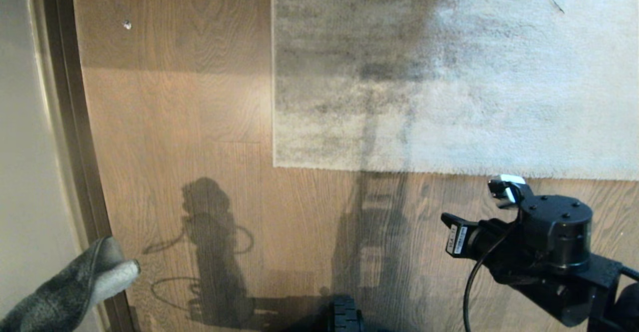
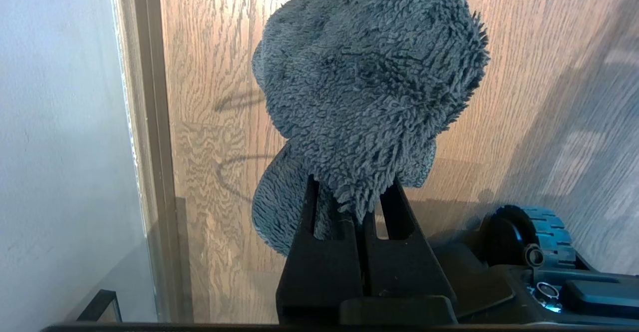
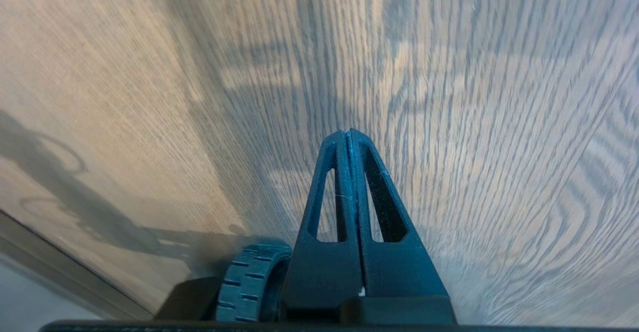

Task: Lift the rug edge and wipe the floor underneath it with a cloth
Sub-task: Lift up the carpet

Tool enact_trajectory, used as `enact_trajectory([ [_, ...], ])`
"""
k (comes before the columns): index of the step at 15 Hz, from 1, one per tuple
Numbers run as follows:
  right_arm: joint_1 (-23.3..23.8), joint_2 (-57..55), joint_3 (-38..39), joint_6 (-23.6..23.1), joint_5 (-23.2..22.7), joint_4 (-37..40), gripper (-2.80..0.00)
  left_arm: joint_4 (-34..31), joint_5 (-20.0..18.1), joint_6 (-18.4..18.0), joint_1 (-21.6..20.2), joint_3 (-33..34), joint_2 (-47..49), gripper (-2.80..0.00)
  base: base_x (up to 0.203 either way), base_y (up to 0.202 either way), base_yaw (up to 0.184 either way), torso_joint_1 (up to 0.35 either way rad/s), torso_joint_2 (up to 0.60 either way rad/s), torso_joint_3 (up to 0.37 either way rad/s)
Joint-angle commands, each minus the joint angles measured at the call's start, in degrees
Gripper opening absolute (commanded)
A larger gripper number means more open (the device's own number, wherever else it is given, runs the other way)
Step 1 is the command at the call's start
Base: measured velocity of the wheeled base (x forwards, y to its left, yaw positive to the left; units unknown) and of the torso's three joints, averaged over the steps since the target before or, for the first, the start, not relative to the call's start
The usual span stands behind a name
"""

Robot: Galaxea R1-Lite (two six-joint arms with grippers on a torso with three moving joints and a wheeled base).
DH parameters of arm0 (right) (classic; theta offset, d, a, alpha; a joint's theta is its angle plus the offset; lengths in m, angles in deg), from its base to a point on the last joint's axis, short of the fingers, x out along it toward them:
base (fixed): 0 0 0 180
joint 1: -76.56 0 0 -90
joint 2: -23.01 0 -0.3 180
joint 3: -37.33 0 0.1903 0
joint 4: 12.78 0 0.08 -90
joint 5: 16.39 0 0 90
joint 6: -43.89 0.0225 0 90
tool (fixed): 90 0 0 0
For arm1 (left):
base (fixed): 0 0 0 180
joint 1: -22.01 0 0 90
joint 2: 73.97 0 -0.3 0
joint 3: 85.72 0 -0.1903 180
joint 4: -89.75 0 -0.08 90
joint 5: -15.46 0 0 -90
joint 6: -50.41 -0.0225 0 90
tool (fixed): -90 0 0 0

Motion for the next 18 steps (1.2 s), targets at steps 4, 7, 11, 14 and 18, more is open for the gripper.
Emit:
enact_trajectory([
  [4,-2.6,-2.8,0.0,5.2,3.5,-1.1,0.00,0.0,0.0,0.0,0.0,0.0,0.0,-2.80,0.000,0.000,0.000,0.000,0.00,0.000],
  [7,-6.2,-5.4,-0.9,8.2,5.6,-4.4,0.00,0.0,0.0,0.0,0.0,0.0,0.0,-2.80,0.000,0.000,0.000,0.000,0.00,0.000],
  [11,-6.7,-10.6,-2.3,8.5,6.1,-17.0,0.00,0.0,0.0,0.0,0.0,0.0,0.0,-2.80,0.000,0.000,0.000,0.000,0.00,0.000],
  [14,-7.4,-12.7,-3.5,8.8,6.2,-18.7,0.00,0.0,0.0,0.0,0.0,0.0,0.0,-2.80,0.000,0.000,0.000,0.000,0.00,0.000],
  [18,-7.6,-14.2,-7.4,13.6,6.3,-18.5,0.00,0.0,0.0,0.0,0.0,0.0,0.0,-2.80,0.000,0.000,0.000,0.000,0.00,0.000],
])
